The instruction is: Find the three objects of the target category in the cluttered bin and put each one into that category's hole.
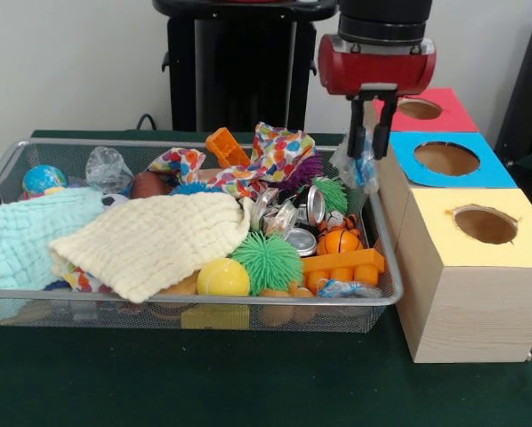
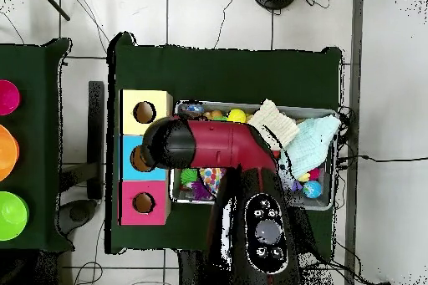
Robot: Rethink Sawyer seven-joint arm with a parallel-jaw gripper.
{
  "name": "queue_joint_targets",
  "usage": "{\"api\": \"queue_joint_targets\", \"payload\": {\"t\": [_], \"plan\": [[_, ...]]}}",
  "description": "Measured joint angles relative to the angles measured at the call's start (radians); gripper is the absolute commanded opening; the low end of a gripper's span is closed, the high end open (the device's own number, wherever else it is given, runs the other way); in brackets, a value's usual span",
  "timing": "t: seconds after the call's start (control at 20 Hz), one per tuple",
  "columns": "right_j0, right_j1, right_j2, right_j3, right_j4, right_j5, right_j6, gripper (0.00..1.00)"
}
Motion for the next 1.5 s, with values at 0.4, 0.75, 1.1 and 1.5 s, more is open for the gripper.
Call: {"api": "queue_joint_targets", "payload": {"t": [0.4, 0.75, 1.1, 1.5], "plan": [[0.055, -0.028, -0.017, 0.030, 0.023, 0.001, 0.000, 0.00], [0.072, -0.043, -0.027, 0.059, 0.039, 0.001, 0.000, 0.00], [0.104, -0.048, -0.059, 0.076, 0.059, 0.000, 0.000, 0.00], [0.187, -0.047, -0.099, 0.112, 0.083, 0.000, 0.000, 0.00]]}}
